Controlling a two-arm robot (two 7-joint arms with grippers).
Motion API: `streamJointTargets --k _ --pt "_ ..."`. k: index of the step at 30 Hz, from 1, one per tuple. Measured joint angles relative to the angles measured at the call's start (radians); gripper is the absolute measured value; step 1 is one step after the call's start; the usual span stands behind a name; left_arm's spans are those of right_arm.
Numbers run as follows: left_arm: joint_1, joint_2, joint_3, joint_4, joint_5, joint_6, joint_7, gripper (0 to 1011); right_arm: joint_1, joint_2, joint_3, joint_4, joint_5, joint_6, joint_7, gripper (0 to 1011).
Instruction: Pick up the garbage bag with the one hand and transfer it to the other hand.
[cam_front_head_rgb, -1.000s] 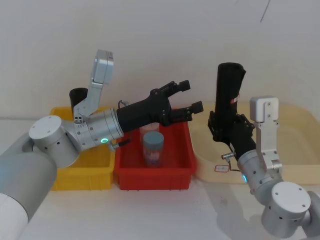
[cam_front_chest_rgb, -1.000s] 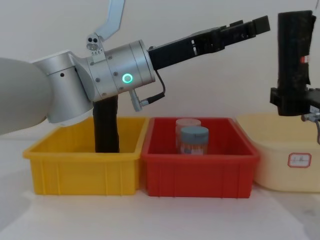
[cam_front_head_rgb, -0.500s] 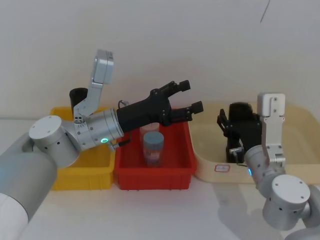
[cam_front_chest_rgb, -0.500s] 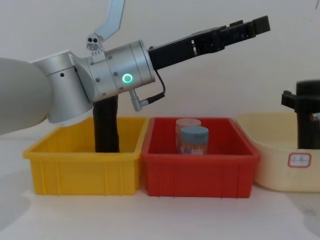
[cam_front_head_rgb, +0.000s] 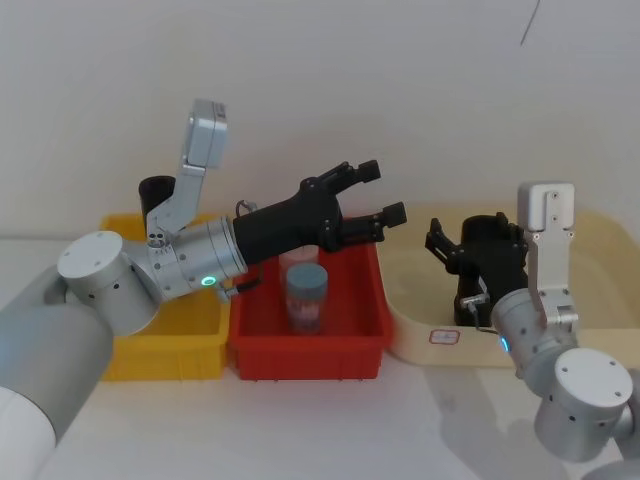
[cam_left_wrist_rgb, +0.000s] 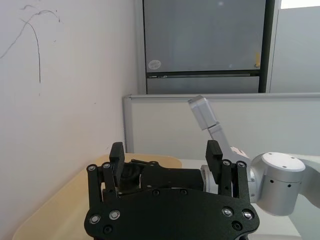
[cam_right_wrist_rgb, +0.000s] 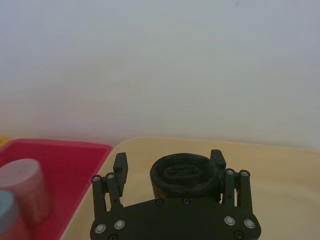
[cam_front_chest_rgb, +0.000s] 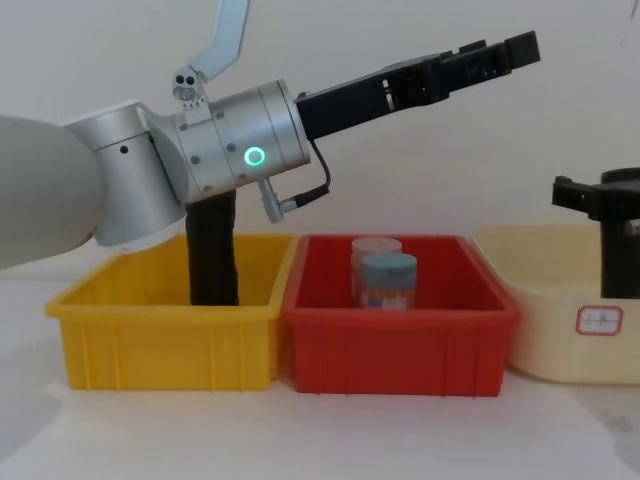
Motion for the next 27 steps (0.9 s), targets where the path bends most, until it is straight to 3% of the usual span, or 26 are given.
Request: streamJointTargets --k 12,27 --pt "0.051 0.050 -0.006 -0.118 0.010 0.007 0.087 1000 -0.072 0.035 -0.027 -0.113 0.039 0.026 0.112 1001" --pt "0.178 0.180 -0.043 -0.391 0.057 0.034 0.311 1000 -0.150 0.070 -0.072 -0.233 0.079 0.047 0.208 1001"
